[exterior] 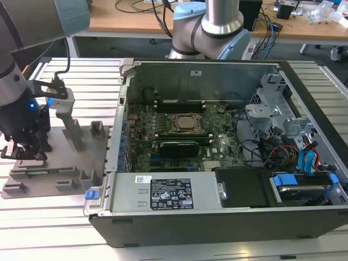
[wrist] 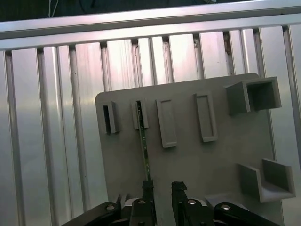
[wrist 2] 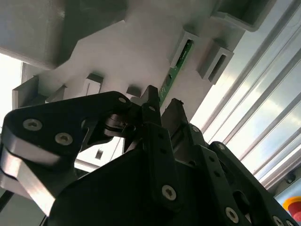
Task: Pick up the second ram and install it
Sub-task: 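Pick up the second ram and move it above second insertion slot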
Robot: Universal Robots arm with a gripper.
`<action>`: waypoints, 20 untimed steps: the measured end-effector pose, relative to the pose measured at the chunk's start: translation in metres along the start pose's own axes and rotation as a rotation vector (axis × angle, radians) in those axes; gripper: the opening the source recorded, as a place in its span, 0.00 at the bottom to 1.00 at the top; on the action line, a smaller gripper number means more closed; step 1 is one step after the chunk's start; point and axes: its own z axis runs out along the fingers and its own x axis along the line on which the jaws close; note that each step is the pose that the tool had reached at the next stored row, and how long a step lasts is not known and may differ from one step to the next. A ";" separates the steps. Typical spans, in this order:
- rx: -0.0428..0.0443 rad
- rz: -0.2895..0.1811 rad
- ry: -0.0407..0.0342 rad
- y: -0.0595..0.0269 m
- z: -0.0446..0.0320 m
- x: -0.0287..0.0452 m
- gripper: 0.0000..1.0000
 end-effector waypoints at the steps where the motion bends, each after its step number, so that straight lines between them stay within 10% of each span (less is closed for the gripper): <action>1: 0.0002 0.000 0.0000 0.0001 0.0011 0.0016 0.30; 7: -0.0079 -0.053 0.0029 0.0002 0.0235 0.0140 0.30; 18: -0.0079 -0.050 0.0028 0.0133 0.0539 0.0107 0.30; 19: -0.0066 -0.050 0.0028 0.0132 0.0540 0.0107 0.30; 20: 0.0183 -0.051 0.0008 0.0134 0.0542 0.0106 0.30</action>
